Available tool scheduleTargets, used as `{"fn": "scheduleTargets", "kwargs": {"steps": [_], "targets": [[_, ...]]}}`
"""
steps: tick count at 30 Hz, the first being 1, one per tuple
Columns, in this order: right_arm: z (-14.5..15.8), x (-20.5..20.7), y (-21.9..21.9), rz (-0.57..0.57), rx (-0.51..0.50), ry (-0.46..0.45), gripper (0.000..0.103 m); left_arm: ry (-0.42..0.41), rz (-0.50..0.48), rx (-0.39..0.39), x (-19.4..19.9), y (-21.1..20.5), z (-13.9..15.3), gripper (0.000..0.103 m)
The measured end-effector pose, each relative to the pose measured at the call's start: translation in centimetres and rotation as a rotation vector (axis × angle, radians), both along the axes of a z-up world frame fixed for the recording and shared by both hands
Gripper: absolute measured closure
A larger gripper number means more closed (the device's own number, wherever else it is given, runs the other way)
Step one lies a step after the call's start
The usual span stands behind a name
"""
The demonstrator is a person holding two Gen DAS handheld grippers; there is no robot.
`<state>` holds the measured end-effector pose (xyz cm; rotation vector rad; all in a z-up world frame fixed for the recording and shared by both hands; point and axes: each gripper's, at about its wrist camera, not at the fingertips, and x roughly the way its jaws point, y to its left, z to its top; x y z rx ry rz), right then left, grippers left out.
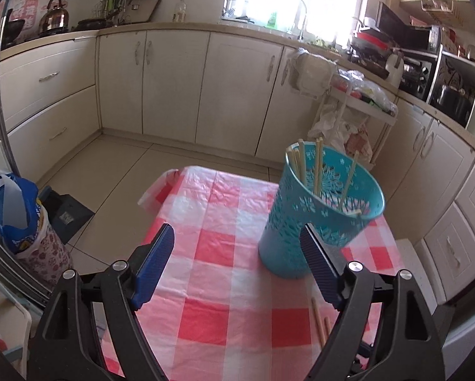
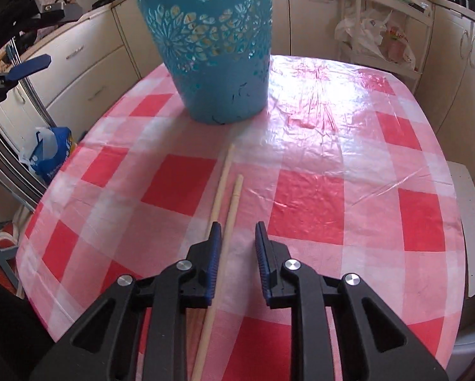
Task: Organize utensils
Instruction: 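Move both grippers back down to the last chopsticks, then close the right gripper on a chopstick while the left gripper grasps another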
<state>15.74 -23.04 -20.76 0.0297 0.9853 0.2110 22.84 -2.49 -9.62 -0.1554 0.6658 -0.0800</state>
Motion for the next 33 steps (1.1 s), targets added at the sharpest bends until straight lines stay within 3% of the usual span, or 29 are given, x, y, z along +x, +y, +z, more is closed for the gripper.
{"fn": "scheduleTargets", "kwargs": {"steps": [5,11,17,21,24,26,28,29,30,33], "targets": [[-0.1,-1.0,-0.4,0.000,-0.079,-0.012,0.094,0.078,-0.114,0.115,-1.0,-4.9,-3.2,0.025],[0.3,-0.7,-3.2,-0.076,-0.029,-0.003,0.097,0.209,-0.270,0.223,-0.8,-11.1,-8.5,0.025],[0.4,-0.8,-5.1,-0.114,0.018,0.011,0.097,0.279,-0.289,0.226,-0.3,-13.0,-11.3,0.026],[0.5,-0.5,-5.6,-0.120,0.038,0.016,0.097,0.312,-0.305,0.207,0.1,-13.1,-12.2,0.033],[0.6,-0.5,-5.2,-0.115,0.043,0.013,0.097,0.298,-0.321,0.219,0.0,-13.3,-12.3,0.033],[0.8,-0.5,-5.1,-0.110,0.041,0.010,0.097,0.288,-0.341,0.229,-0.1,-13.6,-12.2,0.039],[0.7,-0.5,-5.0,-0.109,0.039,0.010,0.097,0.280,-0.360,0.230,-0.4,-13.6,-12.0,0.059],[0.7,-0.5,-5.0,-0.111,0.039,0.011,0.097,0.278,-0.371,0.229,-0.5,-13.5,-11.9,0.065],[0.7,-0.5,-5.0,-0.112,0.040,0.012,0.097,0.278,-0.378,0.229,-0.6,-13.4,-11.7,0.079],[0.6,-0.5,-5.0,-0.110,0.040,0.015,0.097,0.305,-0.388,0.196,-0.6,-12.2,-11.4,0.095]]}}
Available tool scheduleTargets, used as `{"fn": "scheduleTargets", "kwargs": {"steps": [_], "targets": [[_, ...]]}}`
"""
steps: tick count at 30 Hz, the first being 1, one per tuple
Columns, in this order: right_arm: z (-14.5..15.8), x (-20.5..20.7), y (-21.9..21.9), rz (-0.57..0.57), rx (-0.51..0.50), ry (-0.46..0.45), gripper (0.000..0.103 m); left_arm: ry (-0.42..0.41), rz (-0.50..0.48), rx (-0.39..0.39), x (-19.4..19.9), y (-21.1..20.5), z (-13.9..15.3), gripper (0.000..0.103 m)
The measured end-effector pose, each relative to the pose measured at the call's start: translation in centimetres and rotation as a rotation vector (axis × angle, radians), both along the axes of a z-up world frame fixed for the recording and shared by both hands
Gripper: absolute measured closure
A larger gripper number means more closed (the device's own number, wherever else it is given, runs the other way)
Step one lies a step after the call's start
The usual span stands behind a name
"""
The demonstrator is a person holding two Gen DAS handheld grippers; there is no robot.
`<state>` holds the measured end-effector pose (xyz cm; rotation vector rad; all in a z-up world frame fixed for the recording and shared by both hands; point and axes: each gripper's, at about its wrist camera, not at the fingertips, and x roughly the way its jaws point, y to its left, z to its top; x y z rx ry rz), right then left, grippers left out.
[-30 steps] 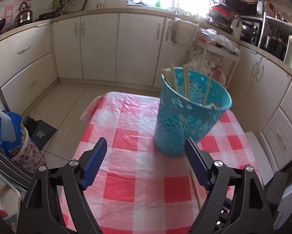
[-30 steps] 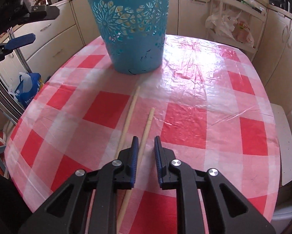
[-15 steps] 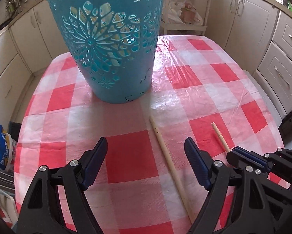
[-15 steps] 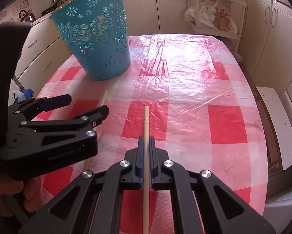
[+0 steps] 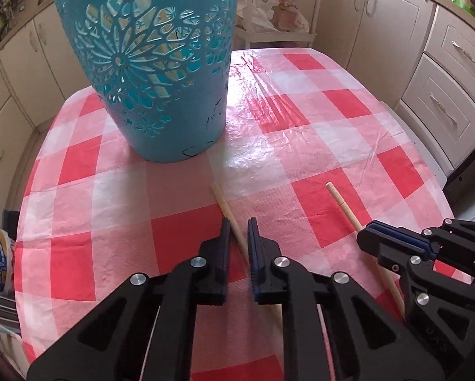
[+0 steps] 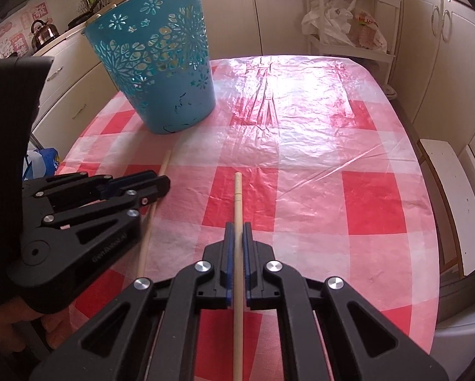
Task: Organize utensils
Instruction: 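Close the right gripper on a chopstick while the left gripper grasps another, then lift both held chopsticks and carry them above the teal cup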
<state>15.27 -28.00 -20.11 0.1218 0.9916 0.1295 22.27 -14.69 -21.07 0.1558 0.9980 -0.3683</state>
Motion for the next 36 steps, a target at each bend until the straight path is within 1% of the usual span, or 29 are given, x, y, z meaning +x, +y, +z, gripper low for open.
{"fn": "scheduleTargets", "kwargs": {"steps": [1,5,7,8,9,10,13,14,15,16,18,19,23,26,28,31,34,36], "targets": [[0.0,0.0,0.0,0.002,-0.001,0.000,0.097,0.011,0.006,-0.015,0.1,0.5,0.1,0.097],[-0.2,0.1,0.5,0.021,-0.005,0.010,0.097,0.059,0.023,-0.084,0.8,1.9,0.0,0.098],[-0.2,0.2,0.9,0.032,-0.020,0.009,0.095,0.064,0.024,-0.088,0.9,2.1,-0.1,0.098],[-0.2,0.2,1.0,0.036,-0.028,0.007,0.091,0.064,0.026,-0.085,1.0,2.1,-0.1,0.098],[-0.2,0.3,1.1,0.036,-0.036,0.005,0.077,0.066,0.029,-0.084,1.1,2.0,-0.1,0.097],[-0.2,0.2,1.2,0.034,-0.043,0.000,0.072,0.066,0.033,-0.083,1.1,2.0,-0.1,0.097],[-0.4,0.3,1.3,0.043,-0.045,0.004,0.072,0.053,0.028,-0.062,1.1,1.5,-0.3,0.097],[-0.5,0.2,1.4,0.045,-0.050,0.003,0.073,0.047,0.023,-0.051,1.1,1.3,-0.3,0.097],[-0.5,0.2,1.6,0.048,-0.064,0.001,0.078,0.041,0.017,-0.040,1.0,1.1,-0.3,0.097],[-0.6,0.2,1.7,0.052,-0.074,0.000,0.086,0.036,0.012,-0.031,1.0,0.9,-0.3,0.098],[-0.6,0.3,1.4,0.044,-0.059,0.004,0.097,0.038,0.008,-0.027,0.9,0.9,-0.2,0.098],[-0.6,0.3,1.1,0.034,-0.039,0.004,0.097,0.035,0.008,-0.029,0.8,1.0,-0.1,0.098],[-0.3,0.3,-0.7,-0.032,0.064,0.000,0.097,-0.044,0.013,-0.027,0.1,1.3,2.0,0.098],[0.0,0.2,-2.3,-0.086,0.159,-0.014,0.097,-0.124,0.019,-0.045,-0.4,1.7,4.3,0.098],[0.3,0.0,-3.2,-0.114,0.230,-0.036,0.097,-0.174,0.025,-0.072,-0.7,2.2,5.8,0.098],[1.3,-0.4,-3.9,-0.137,0.311,-0.101,0.097,-0.255,0.040,-0.144,-1.1,3.3,8.4,0.098],[2.7,-0.8,-4.1,-0.148,0.342,-0.175,0.097,-0.363,0.055,-0.247,-1.9,5.0,11.4,0.098],[3.8,-1.2,-4.1,-0.160,0.343,-0.227,0.097,-0.430,0.071,-0.309,-2.2,6.1,13.2,0.098]]}}
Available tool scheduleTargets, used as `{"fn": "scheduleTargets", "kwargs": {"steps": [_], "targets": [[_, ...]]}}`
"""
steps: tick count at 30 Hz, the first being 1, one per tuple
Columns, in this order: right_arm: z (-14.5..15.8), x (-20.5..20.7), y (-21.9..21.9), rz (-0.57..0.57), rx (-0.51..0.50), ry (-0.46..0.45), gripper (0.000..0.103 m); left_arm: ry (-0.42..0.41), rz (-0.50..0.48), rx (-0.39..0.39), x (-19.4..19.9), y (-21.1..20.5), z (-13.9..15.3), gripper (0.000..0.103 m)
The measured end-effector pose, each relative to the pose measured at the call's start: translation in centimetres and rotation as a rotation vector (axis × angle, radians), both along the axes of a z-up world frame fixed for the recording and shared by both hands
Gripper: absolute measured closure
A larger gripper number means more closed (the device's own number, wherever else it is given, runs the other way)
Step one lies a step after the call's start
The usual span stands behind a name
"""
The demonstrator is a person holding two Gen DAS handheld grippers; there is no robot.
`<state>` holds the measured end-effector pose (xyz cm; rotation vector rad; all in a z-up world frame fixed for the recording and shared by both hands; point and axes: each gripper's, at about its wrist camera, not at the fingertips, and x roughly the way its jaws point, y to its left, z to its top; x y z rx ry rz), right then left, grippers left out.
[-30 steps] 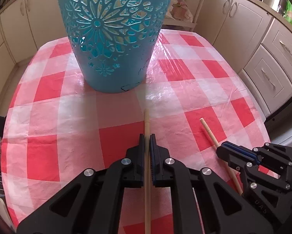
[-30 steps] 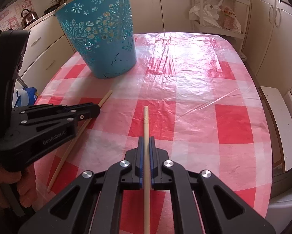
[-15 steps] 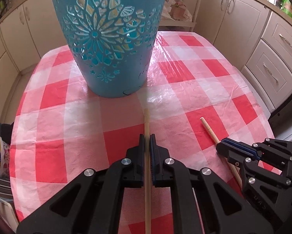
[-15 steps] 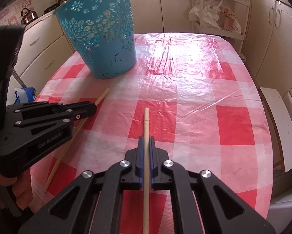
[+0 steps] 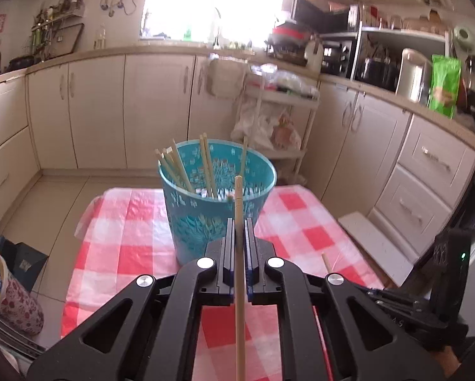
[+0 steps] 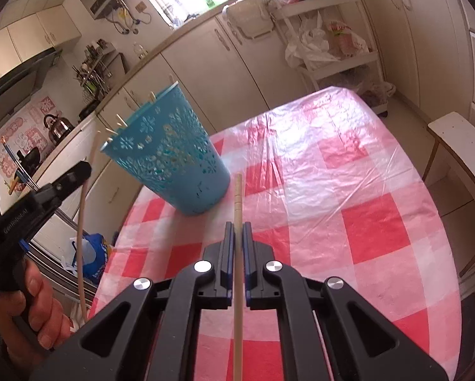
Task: Organize utensils
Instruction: 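Lift both held chopsticks and carry them above the teal cup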
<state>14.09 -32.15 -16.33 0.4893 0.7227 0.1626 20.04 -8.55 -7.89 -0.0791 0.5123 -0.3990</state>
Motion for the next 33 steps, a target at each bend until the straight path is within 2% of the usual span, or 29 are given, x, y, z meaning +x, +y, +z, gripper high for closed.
{"fn": "scheduleTargets", "kwargs": {"steps": [3,7,12,17,23,33], "targets": [[1.5,-0.4,0.0,-0.022,-0.011,-0.057,0.097,-0.106,0.037,-0.081,-0.4,1.5,2.7,0.098],[3.2,-0.8,0.6,-0.031,-0.036,-0.123,0.097,-0.215,0.119,-0.130,0.7,2.6,5.6,0.098],[4.4,-1.3,1.1,-0.036,-0.070,-0.178,0.097,-0.303,0.170,-0.203,2.7,3.3,8.4,0.098],[4.4,-1.2,0.6,-0.046,-0.057,-0.185,0.097,-0.384,0.189,-0.254,3.7,3.7,10.7,0.098],[4.2,-1.0,0.5,-0.050,-0.047,-0.187,0.097,-0.398,0.228,-0.259,6.9,3.3,10.6,0.098],[4.1,-0.5,0.8,-0.040,-0.033,-0.185,0.097,-0.389,0.272,-0.221,10.8,1.6,7.1,0.098]]}}
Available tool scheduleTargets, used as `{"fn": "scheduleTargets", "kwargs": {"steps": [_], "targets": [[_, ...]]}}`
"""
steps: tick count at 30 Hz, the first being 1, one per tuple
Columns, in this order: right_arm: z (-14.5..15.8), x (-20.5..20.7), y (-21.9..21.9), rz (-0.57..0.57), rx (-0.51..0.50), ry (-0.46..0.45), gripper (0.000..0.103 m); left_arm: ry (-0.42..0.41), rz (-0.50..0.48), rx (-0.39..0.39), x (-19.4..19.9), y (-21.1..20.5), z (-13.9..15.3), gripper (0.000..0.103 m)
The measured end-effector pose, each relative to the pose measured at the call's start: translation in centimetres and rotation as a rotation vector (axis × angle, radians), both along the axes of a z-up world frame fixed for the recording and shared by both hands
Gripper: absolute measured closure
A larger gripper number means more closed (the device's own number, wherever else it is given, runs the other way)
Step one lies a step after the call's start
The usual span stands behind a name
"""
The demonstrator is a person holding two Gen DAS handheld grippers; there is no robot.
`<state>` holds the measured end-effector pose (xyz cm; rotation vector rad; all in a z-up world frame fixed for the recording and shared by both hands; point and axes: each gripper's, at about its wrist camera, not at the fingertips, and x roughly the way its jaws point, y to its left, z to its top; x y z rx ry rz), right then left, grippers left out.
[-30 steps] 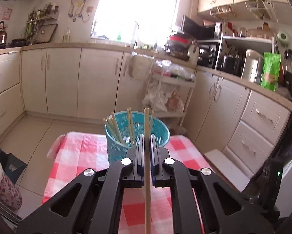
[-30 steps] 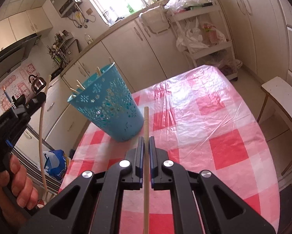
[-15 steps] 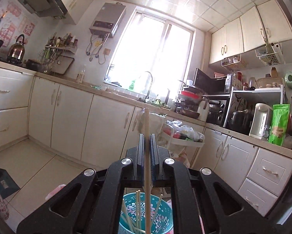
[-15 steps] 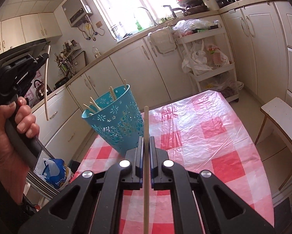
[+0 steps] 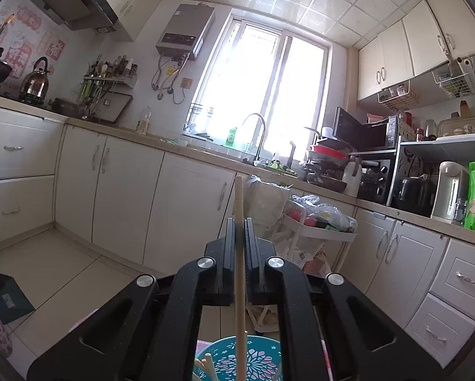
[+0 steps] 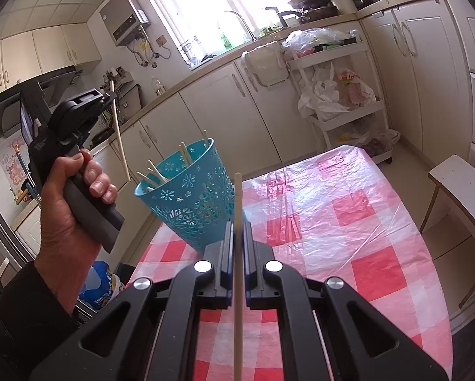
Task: Organize utensils
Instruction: 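Lift both held chopsticks and carry them above the teal cup, then open the left gripper over the teal cup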
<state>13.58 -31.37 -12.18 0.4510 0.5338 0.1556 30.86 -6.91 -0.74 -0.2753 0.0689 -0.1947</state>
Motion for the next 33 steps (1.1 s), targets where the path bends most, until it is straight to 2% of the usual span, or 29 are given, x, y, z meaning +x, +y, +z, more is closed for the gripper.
{"fn": "scheduleTargets", "kwargs": {"steps": [6,16,23,27,31,33], "targets": [[0.0,0.5,0.3,0.008,0.007,0.002,0.097,0.046,-0.006,0.022,1.3,-0.3,-2.1,0.098],[0.2,0.5,0.9,0.015,0.005,-0.002,0.097,0.093,-0.026,0.082,1.1,-1.1,-4.6,0.098],[0.7,0.2,0.6,0.011,0.018,-0.017,0.097,0.128,-0.023,0.166,-0.3,-1.5,-4.9,0.097],[0.9,0.1,0.6,0.010,0.020,-0.022,0.097,0.137,-0.018,0.186,-0.9,-1.4,-4.6,0.097],[1.1,-0.1,0.8,0.007,0.017,-0.026,0.097,0.135,-0.007,0.171,-1.6,-0.8,-3.6,0.091],[1.2,-0.2,0.9,0.008,0.016,-0.033,0.097,0.130,0.004,0.161,-2.3,-0.3,-3.0,0.083]]}}
